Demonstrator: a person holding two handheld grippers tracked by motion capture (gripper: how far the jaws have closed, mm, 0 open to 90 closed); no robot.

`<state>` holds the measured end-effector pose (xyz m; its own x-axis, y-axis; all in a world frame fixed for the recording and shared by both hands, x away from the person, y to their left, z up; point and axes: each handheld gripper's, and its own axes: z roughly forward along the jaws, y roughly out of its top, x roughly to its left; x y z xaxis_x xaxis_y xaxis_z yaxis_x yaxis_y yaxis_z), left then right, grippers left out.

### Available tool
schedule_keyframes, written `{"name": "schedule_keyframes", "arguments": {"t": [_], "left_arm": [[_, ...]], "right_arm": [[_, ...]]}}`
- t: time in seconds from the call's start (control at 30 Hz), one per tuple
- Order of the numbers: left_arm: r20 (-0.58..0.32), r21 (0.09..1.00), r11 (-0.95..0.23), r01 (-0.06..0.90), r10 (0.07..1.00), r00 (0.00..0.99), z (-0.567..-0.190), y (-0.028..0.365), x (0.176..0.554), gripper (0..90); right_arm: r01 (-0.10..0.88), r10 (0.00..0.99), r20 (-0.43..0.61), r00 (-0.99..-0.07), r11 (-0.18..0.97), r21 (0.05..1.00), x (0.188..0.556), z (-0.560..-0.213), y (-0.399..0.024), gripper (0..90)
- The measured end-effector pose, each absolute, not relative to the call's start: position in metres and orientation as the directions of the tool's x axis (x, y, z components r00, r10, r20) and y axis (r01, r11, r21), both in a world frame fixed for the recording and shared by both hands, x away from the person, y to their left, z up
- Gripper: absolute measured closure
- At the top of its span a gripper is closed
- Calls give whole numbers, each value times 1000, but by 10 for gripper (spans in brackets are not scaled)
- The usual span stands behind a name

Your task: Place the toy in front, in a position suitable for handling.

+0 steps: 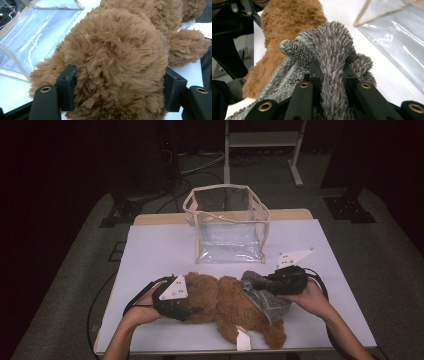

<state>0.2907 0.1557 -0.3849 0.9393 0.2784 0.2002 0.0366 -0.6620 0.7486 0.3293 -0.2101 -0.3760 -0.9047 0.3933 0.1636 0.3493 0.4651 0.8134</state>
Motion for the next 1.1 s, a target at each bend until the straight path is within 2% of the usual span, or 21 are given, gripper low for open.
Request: {"name": "schedule_keyframes", "arguments": {"t": [0.13,0.23,0.37,0.47,0.7,1.1], "left_arm": [[188,757,-651,47,287,939,-388,155,289,301],[205,745,-666,33,276,939,-388,153,287,301],[211,745,-667,27,273,939,-387,151,288,303],[215,738,-675,18,260,941,-386,148,289,307],[217,736,-677,10,249,944,-385,148,290,307],[206,751,-660,16,258,944,-387,151,292,289]], "right_arm": [[385,419,191,-887,446,808,329,-379,-223,753],[375,410,186,-893,449,811,329,-373,-218,754],[327,355,161,-921,476,816,331,-359,-192,754],[295,306,143,-941,538,790,335,-356,-158,753],[291,295,139,-945,571,768,345,-358,-129,753],[301,333,128,-934,542,785,336,-359,-161,752]]}}
